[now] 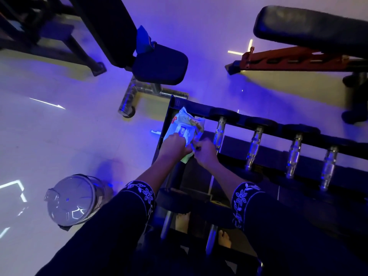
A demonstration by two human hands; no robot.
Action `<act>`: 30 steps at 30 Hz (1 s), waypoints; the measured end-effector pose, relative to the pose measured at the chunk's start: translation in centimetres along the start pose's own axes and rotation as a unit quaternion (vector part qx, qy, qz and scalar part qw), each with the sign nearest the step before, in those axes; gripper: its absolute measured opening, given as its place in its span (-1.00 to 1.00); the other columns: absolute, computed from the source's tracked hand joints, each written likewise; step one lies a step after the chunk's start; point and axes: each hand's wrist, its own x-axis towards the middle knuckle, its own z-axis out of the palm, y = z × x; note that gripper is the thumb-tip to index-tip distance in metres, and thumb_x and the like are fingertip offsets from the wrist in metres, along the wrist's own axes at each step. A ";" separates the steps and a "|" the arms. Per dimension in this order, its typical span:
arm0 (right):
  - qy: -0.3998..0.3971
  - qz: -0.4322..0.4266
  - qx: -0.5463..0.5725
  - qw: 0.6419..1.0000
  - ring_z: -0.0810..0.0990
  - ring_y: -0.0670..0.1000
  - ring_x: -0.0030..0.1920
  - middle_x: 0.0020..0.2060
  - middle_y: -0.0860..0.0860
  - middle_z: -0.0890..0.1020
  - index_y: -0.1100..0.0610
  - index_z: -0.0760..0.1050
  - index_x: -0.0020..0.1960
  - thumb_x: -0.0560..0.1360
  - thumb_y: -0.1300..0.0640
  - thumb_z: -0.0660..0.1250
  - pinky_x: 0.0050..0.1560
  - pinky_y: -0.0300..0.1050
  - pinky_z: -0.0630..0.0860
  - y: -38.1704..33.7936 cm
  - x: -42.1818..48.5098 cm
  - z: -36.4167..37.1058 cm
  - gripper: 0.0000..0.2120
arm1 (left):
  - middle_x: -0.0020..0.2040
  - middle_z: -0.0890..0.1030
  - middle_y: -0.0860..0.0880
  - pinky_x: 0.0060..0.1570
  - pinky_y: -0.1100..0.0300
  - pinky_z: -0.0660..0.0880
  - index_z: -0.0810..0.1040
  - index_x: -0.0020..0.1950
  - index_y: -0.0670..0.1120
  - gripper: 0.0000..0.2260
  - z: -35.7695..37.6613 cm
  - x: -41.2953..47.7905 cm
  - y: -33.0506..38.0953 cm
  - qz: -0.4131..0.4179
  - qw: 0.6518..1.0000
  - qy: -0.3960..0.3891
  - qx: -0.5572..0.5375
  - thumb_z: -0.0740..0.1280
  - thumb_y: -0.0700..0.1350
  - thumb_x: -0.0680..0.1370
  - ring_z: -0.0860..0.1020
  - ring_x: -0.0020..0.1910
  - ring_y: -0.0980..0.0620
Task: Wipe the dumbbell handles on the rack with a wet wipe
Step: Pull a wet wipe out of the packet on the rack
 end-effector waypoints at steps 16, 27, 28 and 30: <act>-0.011 0.022 -0.030 0.999 0.49 0.04 -0.27 -0.25 0.11 0.57 0.16 0.56 -0.37 0.33 0.35 0.25 -0.26 -0.20 0.32 -0.8 1.7 -0.2 -0.80 | -0.27 0.67 -0.20 -0.17 0.11 0.54 0.58 -0.21 -0.29 -0.65 1.3 -0.6 -4.8 -0.160 0.871 0.175 -0.430 0.17 -0.10 0.61 0.62 -0.31 -0.11; 0.017 -0.090 -0.150 0.984 0.53 0.17 -0.10 -0.16 0.18 0.50 0.31 0.54 -0.24 0.45 0.29 0.23 -0.23 -0.18 0.29 -3.6 3.7 0.1 -0.85 | -0.53 0.30 0.03 -0.38 0.18 0.13 0.42 -0.38 -0.17 -0.70 2.1 -1.0 -3.5 -0.176 0.874 0.196 -0.408 0.32 -0.19 0.55 0.31 -0.42 -0.02; 0.016 -0.104 -0.171 0.980 0.52 0.16 -0.07 -0.08 0.18 0.50 0.30 0.54 -0.21 0.47 0.26 0.24 -0.22 -0.16 0.36 -3.6 3.8 0.2 -0.84 | -0.53 0.28 0.01 -0.38 0.17 0.12 0.39 -0.39 -0.17 -0.69 2.0 -0.9 -3.5 -0.178 0.873 0.199 -0.408 0.32 -0.20 0.55 0.31 -0.41 -0.03; 0.010 -0.131 -0.209 0.969 0.49 0.15 0.00 0.00 0.17 0.48 0.29 0.54 -0.15 0.51 0.20 0.24 -0.14 -0.10 0.47 -3.8 4.1 0.3 -0.82 | -0.50 0.32 -0.03 -0.37 0.16 0.15 0.39 -0.39 -0.15 -0.69 2.1 -0.7 -3.6 -0.175 0.877 0.202 -0.400 0.32 -0.19 0.54 0.33 -0.41 -0.03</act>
